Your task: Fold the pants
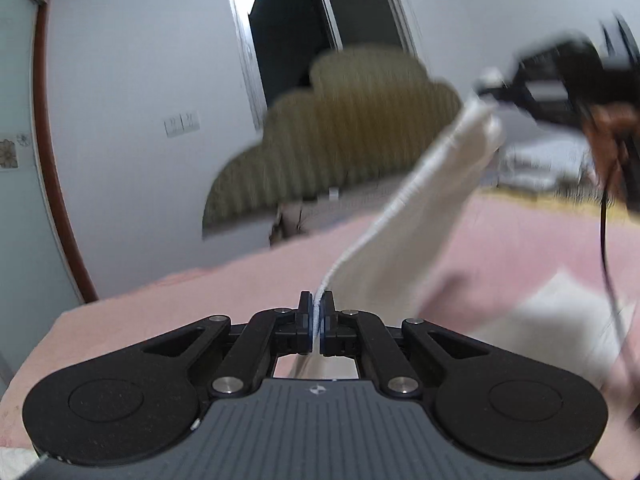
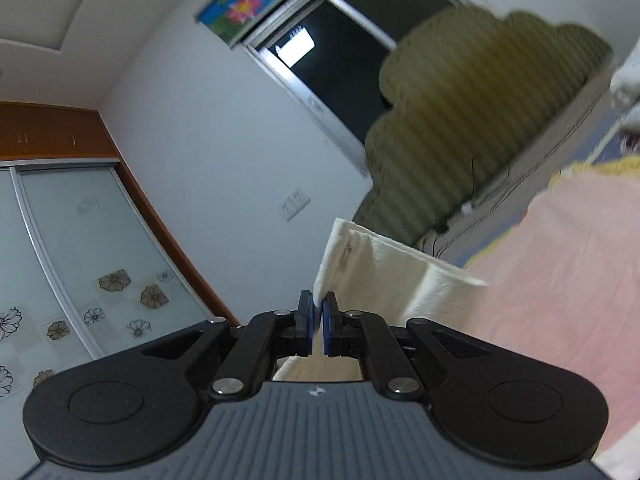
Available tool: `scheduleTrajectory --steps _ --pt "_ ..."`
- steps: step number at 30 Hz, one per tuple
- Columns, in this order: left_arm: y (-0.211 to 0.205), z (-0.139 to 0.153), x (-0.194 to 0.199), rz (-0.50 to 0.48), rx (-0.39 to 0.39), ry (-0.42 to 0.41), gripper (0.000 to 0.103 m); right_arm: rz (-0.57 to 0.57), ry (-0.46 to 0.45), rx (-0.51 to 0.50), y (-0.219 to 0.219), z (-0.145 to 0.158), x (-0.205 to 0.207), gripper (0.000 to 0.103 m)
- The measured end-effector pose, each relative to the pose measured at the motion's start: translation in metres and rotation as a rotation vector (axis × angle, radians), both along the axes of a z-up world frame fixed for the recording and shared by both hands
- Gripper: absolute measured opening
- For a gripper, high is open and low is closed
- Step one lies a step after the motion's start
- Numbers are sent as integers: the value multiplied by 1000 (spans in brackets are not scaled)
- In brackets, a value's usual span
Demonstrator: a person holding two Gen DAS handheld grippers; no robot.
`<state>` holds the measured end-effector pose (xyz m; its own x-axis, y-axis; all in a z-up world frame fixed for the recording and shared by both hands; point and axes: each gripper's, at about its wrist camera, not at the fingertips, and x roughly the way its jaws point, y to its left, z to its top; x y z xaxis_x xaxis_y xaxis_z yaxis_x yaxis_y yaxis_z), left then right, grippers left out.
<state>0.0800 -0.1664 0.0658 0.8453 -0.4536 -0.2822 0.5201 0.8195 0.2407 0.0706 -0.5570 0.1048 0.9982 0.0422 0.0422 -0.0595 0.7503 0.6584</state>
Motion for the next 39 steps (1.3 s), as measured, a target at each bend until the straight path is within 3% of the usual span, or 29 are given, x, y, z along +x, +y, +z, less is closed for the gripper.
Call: scheduleTrajectory --steps 2,4,6,8,10,15,21,27,30,31,32,35,37,39 --pt "-8 -10 -15 -78 62 19 4 -47 74 21 -8 -21 -17 5" --pt "-22 -41 -32 -181 164 82 5 -119 245 70 -21 -66 -34 5" --pt "-38 -76 -48 -261 267 154 5 -172 348 191 -33 -115 -59 5" --pt "-50 -101 -65 -306 340 177 5 -217 392 283 -40 -150 -84 5" --pt "-56 -112 -75 -303 386 123 5 -244 410 317 -39 -167 -102 5" --pt "-51 -93 -65 -295 317 170 5 -265 394 260 -32 -164 -120 5" --pt "-42 -100 -82 -325 367 134 5 -272 400 271 -31 -168 -138 5" --pt "-41 -113 -85 -351 412 141 5 -271 511 265 -32 -183 -147 5" --pt "-39 -114 -86 -359 432 131 12 -291 524 260 -31 -177 -150 9" --pt "-38 -112 -87 -362 431 135 23 -328 527 239 -29 -171 -153 11" --pt "-36 -109 -87 -373 422 148 24 -383 524 203 -26 -163 -157 11" --pt "-26 -93 -88 -422 350 194 30 -538 480 -26 -6 -132 -153 12" --pt "-20 -82 -90 -424 307 191 44 -450 479 -138 2 -117 -129 12" --pt "-13 -74 -88 -391 281 174 46 -272 507 -205 8 -113 -92 12"
